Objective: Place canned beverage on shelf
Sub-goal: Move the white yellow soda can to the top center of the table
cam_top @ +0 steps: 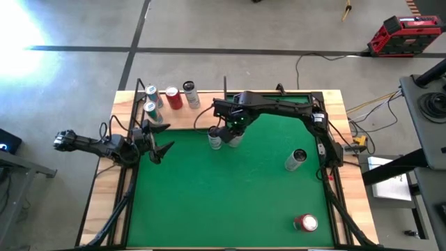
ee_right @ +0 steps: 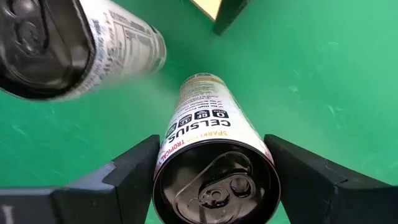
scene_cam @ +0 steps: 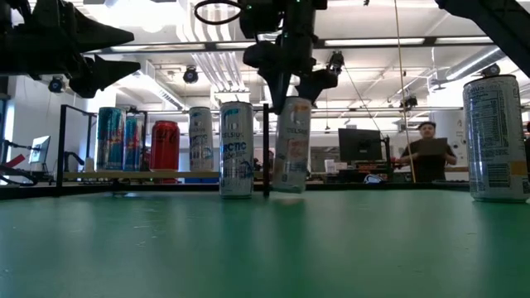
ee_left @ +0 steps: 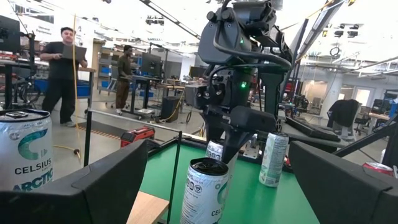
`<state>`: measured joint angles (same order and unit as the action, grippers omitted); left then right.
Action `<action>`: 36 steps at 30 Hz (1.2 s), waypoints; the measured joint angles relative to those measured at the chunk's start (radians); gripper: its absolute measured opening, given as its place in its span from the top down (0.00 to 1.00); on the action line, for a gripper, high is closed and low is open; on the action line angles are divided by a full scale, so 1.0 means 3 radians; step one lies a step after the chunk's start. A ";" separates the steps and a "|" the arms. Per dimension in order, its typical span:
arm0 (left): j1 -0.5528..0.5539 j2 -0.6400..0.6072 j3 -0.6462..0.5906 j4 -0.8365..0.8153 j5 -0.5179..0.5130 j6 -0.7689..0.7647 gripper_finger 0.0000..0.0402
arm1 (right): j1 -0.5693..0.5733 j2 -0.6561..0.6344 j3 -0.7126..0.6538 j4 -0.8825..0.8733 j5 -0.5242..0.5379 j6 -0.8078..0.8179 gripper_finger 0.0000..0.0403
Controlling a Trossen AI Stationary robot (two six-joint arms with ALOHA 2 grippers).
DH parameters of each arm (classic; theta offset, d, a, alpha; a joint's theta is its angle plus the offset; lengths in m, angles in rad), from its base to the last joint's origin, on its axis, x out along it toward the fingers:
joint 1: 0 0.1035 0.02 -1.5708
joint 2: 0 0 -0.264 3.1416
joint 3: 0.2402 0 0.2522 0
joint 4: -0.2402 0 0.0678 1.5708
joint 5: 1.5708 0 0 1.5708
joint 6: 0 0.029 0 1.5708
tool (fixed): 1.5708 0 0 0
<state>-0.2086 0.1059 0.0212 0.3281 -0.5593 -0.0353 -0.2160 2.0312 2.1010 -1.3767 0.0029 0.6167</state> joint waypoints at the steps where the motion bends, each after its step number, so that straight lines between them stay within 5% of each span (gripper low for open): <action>1: 0.0000 0.0000 0.0000 -0.0001 0.0000 0.0000 0.07 | -0.0001 0.0000 0.0000 -0.0012 0.0001 -0.0001 0.34; 36: 0.0000 0.0000 0.0000 -0.0001 0.0000 0.0000 0.07 | 0.0000 0.0000 -0.0001 -0.0112 0.0063 -0.0113 0.33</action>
<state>-0.2085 0.1059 0.0212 0.3279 -0.5594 -0.0353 -0.2160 2.0312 2.1006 -1.4102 0.0218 0.5827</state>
